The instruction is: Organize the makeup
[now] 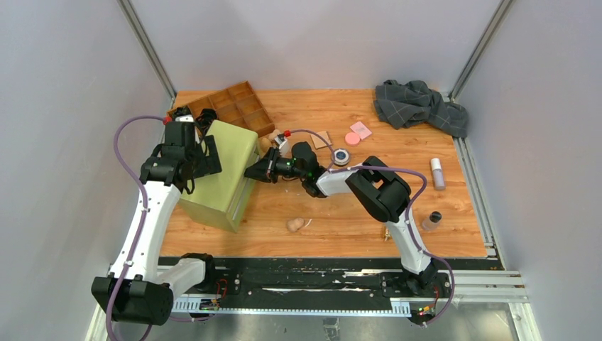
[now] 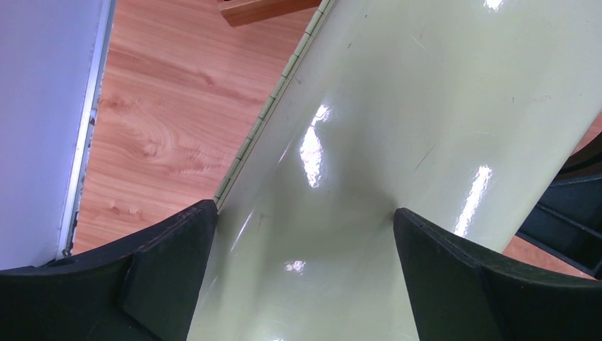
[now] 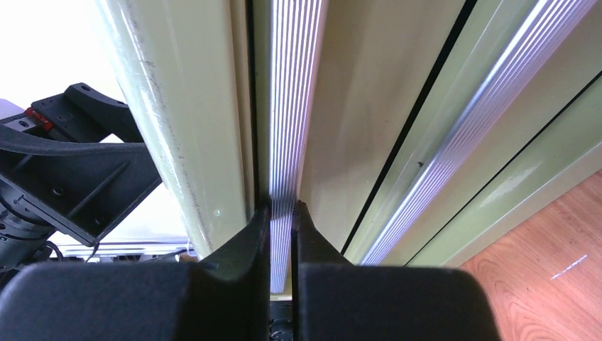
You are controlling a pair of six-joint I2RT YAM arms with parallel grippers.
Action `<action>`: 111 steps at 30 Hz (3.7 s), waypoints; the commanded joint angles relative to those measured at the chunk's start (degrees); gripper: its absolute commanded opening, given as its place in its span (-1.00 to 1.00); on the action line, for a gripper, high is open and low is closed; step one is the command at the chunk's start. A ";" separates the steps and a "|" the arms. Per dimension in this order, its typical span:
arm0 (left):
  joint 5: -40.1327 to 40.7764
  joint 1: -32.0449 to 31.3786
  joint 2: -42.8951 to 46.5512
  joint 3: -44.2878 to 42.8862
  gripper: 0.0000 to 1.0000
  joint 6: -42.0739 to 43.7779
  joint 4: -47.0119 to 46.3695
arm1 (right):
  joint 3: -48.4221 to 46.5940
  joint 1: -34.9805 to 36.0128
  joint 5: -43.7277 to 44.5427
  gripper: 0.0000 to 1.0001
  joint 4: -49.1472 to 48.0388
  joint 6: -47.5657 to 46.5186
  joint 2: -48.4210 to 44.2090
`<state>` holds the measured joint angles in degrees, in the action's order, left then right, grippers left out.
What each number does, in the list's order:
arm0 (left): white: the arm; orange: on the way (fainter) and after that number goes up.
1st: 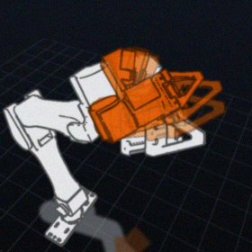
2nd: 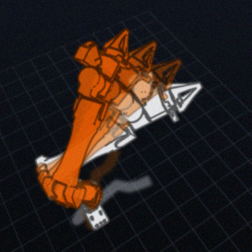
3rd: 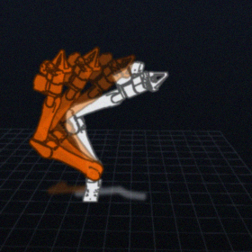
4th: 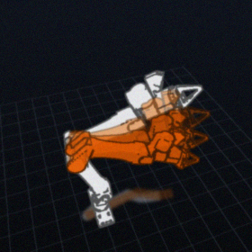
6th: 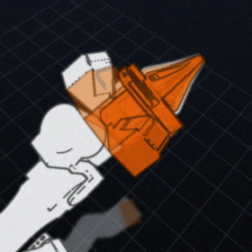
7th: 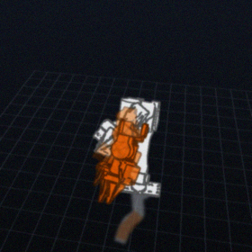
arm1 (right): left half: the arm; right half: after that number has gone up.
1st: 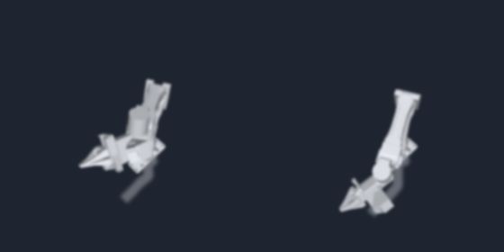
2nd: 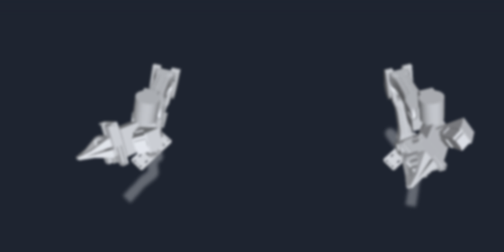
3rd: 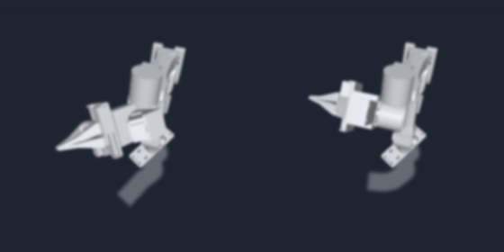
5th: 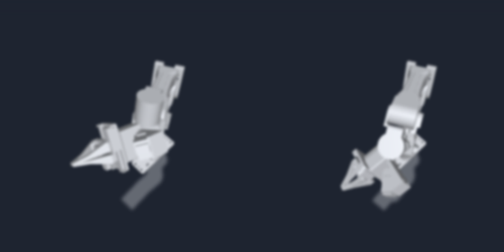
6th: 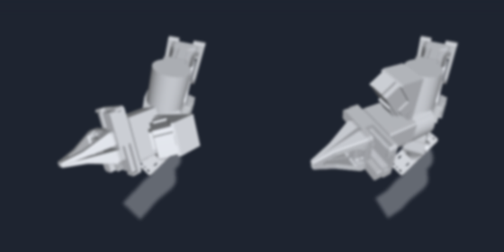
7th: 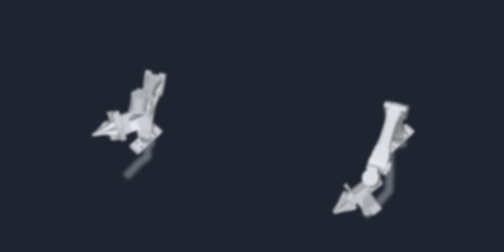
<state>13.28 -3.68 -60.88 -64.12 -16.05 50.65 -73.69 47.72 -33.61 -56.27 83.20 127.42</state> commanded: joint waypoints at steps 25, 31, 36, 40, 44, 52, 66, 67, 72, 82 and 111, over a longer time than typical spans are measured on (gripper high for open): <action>-1.19 -0.27 -0.07 -2.49 0.96 0.48 0.48 | 22.47 -5.13 -3.97 -0.99 -0.34 -9.91 -17.97; -0.76 -0.27 -0.80 -3.33 0.96 0.59 0.24 | 23.33 -5.98 -3.29 -0.96 5.03 -14.16 -21.86; -1.92 -0.27 -0.45 -5.61 0.96 2.38 0.71 | 22.43 -6.71 -1.70 -0.10 15.36 -21.24 -27.20; -1.97 -0.18 0.72 -12.20 0.96 4.65 1.74 | 22.57 -10.48 0.65 0.28 28.92 -30.73 -35.22; -3.59 -0.23 1.20 -16.95 0.96 5.00 1.82 | 23.12 -17.38 5.12 0.28 45.62 -41.12 -45.04; 5.36 -19.61 -2.69 -22.49 0.96 6.10 3.79 | 24.49 -28.61 16.40 0.28 68.46 -54.77 -58.57; 40.88 -40.53 -23.67 -23.02 0.96 8.54 2.35 | 28.25 -32.15 18.02 0.28 71.14 -55.13 -63.39; 43.25 -40.57 -25.02 -22.65 0.96 8.39 2.18 | 28.13 -32.23 18.04 0.28 71.19 -55.18 -63.43; 49.10 -38.62 -30.67 -20.85 0.96 6.93 2.50 | 27.28 -32.25 17.84 0.30 72.00 -54.95 -63.34; 38.77 -26.54 -26.98 -13.12 0.96 7.16 -2.11 | 28.78 -32.24 16.12 0.30 70.98 -54.13 -63.76; 23.54 -36.17 -28.97 -30.14 0.96 8.19 -2.28 | 26.80 -30.58 14.45 0.27 69.69 -52.49 -61.81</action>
<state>36.21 -35.00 -82.00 -90.61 -8.99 48.53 -45.30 16.73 -18.90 13.54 29.61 66.74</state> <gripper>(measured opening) 0.980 0.636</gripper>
